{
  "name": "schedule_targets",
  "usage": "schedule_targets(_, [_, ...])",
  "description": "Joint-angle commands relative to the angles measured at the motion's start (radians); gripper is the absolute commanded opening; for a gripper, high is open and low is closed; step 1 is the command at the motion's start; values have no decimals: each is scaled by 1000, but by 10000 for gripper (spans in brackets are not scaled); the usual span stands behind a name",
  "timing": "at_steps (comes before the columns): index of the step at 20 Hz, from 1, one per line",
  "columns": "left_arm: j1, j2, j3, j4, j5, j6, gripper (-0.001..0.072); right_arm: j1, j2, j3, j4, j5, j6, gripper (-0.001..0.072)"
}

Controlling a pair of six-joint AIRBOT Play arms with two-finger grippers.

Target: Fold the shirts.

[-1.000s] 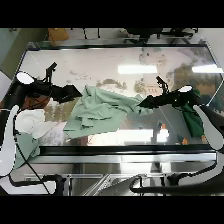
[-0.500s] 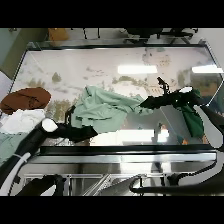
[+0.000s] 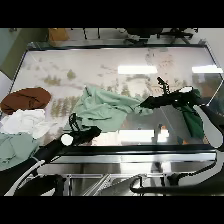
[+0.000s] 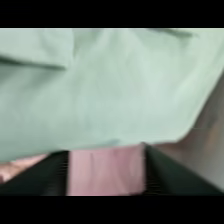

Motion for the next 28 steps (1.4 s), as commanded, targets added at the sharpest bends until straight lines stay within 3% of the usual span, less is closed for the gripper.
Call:
schedule_targets(1, [-16,-116,77,-11,106,8,173,-1,0,0,24,12,-14,31])
schedule_targets(2, [-6,-140,112,-12,95,37,56,-1,0,0,41,36,-35,31])
schedule_targets(3, [16,-154,154,-11,49,84,16,-3,5,0,63,71,-55,31])
schedule_targets(7, [159,-20,344,-3,-257,310,13,-80,105,39,187,204,-58,31])
schedule_targets(11, [399,285,658,92,-585,314,12,-244,303,192,499,296,-46,31])
schedule_targets(14, [570,396,944,92,-785,315,12,-307,473,300,591,256,-34,31])
schedule_targets(17, [664,419,1160,90,-888,315,13,-307,646,353,542,136,-35,31])
schedule_targets(21, [727,379,1325,92,-1039,316,13,-307,806,353,299,-13,-25,31])
schedule_targets(24, [702,303,1321,92,-1118,316,13,-307,798,325,150,19,56,31])
schedule_targets(28, [581,172,1151,94,-1103,386,13,-249,661,85,206,15,-3,31])
